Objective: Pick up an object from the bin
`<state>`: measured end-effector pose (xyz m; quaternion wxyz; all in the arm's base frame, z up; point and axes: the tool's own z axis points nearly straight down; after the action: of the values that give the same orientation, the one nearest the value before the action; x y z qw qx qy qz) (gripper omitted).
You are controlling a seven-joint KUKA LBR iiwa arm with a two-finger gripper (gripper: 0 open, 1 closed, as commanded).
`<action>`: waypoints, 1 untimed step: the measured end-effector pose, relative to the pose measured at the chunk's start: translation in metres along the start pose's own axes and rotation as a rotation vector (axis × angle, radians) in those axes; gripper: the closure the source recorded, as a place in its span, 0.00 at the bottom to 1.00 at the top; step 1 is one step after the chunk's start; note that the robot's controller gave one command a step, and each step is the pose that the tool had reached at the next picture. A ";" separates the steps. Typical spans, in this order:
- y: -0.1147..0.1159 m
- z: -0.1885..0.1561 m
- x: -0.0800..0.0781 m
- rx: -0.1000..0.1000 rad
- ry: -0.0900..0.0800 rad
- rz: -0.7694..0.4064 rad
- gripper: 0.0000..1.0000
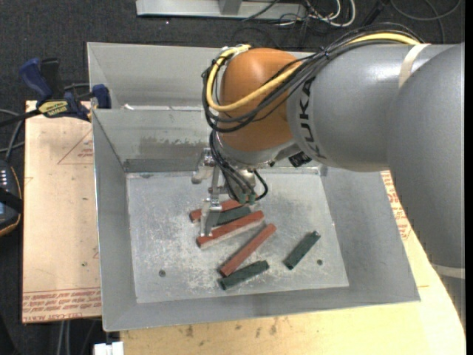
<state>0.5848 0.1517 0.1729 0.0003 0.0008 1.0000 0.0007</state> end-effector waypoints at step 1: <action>-0.063 0.086 -0.035 -0.014 -0.013 -0.179 1.00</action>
Offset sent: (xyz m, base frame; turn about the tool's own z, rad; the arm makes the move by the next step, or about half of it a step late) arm 0.0000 0.0000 0.0000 0.0000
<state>0.6198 0.0892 0.0872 0.0067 -0.0888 0.9960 0.0077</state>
